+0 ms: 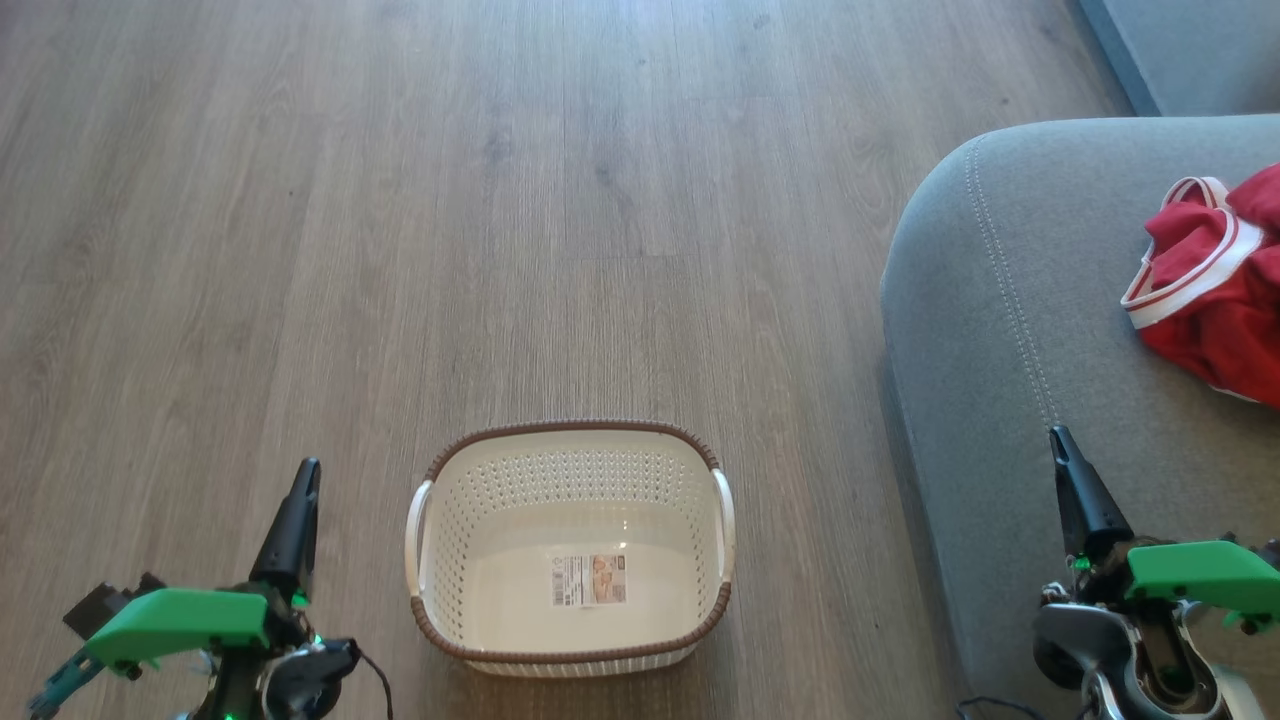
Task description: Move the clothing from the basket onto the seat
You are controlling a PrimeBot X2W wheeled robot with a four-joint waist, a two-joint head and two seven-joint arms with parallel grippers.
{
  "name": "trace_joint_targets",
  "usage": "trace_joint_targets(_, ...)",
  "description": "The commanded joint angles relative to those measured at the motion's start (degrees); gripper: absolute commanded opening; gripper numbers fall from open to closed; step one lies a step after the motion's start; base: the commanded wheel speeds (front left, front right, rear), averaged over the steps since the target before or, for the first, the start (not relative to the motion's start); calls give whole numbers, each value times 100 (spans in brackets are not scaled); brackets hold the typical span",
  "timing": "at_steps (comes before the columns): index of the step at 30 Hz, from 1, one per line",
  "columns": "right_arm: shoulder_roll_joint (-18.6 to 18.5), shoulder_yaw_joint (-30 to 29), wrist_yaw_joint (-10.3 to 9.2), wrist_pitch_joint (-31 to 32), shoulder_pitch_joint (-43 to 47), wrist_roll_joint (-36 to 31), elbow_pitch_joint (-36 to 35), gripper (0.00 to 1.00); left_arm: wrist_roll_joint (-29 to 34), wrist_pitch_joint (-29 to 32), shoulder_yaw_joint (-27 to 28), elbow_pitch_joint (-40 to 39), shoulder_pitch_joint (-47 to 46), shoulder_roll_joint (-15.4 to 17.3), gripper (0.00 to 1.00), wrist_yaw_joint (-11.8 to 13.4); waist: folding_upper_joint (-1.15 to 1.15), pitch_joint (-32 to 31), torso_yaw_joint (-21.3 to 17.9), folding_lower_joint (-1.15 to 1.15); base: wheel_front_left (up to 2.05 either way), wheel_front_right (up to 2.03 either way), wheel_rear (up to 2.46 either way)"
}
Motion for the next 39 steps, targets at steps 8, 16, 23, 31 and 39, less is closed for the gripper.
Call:
trace_joint_targets(8,-52,76,1,97,-291,221,-170,0,-198,51,246,-162,-352,39,0,-58,0,-2,1,0,0,0,0)
trace_joint_targets(16,-45,66,1,105,-292,213,-169,0,-198,51,246,-162,-352,39,0,-58,0,-2,1,0,0,0,0)
trace_joint_targets(23,-39,58,1,112,-292,206,-169,0,-198,51,246,-162,-352,39,0,-58,0,-2,1,0,0,0,0)
trace_joint_targets(31,-33,49,1,119,-293,199,-168,0,-198,51,246,-163,-352,39,0,-58,0,-2,1,0,0,0,0)
trace_joint_targets(39,-28,41,1,125,-294,192,-168,0,-198,51,245,-163,-352,39,0,-58,0,-2,1,0,0,0,0)
